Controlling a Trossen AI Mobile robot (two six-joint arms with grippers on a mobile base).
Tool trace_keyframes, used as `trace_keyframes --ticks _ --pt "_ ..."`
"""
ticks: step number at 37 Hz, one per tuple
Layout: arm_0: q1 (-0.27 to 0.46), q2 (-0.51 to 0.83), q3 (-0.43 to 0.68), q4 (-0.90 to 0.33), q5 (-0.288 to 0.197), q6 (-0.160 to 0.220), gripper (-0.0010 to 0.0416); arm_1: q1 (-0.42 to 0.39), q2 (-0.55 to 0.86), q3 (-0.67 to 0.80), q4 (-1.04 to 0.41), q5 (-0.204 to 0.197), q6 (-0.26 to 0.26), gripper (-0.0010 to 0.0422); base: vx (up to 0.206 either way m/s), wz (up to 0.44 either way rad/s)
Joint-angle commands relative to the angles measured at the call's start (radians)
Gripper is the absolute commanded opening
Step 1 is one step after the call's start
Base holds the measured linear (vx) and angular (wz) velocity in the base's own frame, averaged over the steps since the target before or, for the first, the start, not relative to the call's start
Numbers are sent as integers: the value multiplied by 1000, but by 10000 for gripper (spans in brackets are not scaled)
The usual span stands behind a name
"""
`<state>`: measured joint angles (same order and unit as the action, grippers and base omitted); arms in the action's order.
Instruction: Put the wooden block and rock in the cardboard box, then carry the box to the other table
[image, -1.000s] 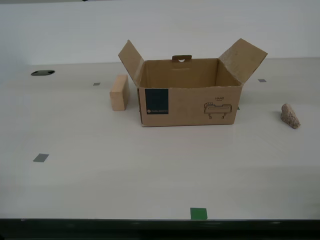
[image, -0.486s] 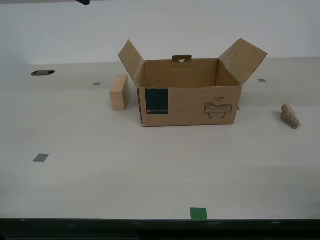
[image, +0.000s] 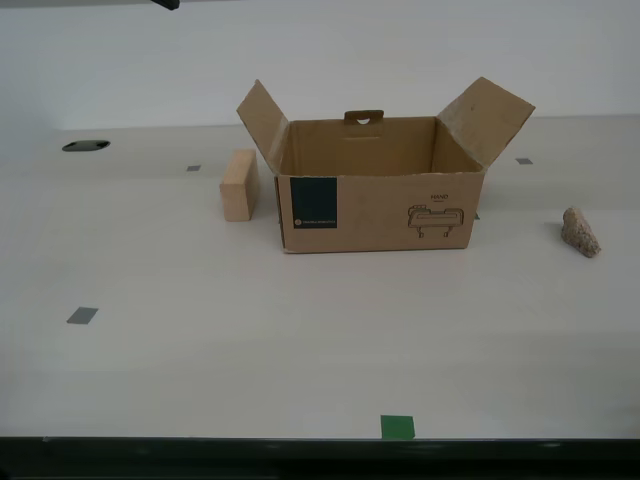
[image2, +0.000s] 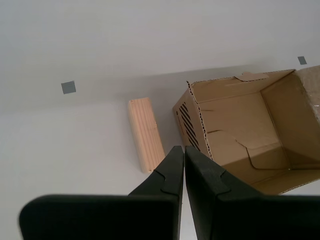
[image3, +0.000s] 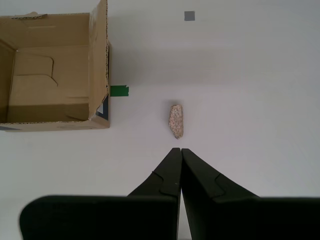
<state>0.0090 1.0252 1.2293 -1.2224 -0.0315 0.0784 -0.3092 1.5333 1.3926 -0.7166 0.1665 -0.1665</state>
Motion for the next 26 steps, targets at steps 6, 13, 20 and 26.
trace_keyframes --ticks 6,13,20,26 --pt "0 0 0 27 -2 0 0 0 0 0 0 1 10 0 0 0" --pt "0 0 0 33 -2 -1 2 0 0 0 1 1 10 0 0 0" --pt "0 0 0 32 -1 -20 3 0 0 0 1 1 24 0 0 0" --pt "0 0 0 32 -1 -26 3 0 0 0 1 1 29 0 0 0"
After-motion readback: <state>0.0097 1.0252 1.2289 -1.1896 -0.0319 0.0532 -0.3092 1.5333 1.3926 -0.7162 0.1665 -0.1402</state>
